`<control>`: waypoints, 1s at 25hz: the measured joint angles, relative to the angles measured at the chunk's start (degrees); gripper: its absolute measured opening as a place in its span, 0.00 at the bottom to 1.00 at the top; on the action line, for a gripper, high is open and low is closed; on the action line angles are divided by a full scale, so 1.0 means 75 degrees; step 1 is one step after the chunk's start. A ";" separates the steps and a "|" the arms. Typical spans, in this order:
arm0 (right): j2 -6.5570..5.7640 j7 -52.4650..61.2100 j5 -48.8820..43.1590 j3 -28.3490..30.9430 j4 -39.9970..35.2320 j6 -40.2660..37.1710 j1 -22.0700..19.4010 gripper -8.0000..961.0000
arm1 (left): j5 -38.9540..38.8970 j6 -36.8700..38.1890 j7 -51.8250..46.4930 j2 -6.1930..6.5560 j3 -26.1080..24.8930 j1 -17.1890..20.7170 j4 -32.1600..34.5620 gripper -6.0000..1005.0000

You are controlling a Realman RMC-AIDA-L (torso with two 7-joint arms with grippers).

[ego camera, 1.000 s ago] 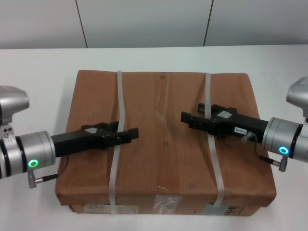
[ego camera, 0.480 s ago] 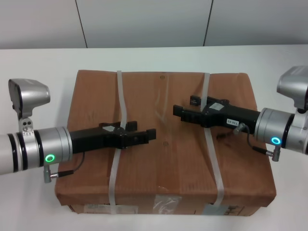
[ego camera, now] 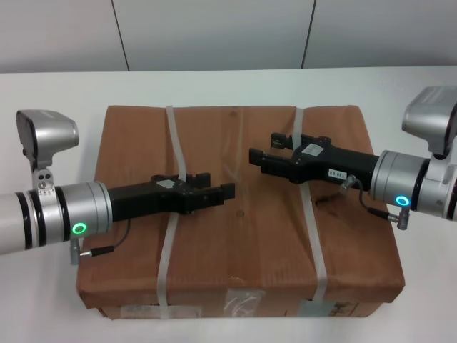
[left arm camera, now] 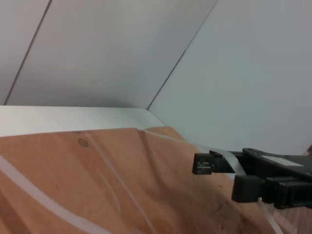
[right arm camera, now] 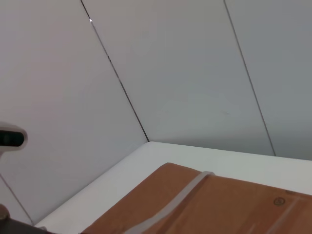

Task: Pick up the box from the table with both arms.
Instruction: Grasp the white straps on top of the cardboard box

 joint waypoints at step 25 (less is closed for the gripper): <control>-0.0001 -0.0020 0.0241 0.0029 0.0259 -0.0175 -0.0243 0.50 | 0.0031 -0.0045 0.0220 0.0000 -0.0119 0.0083 0.0001 0.14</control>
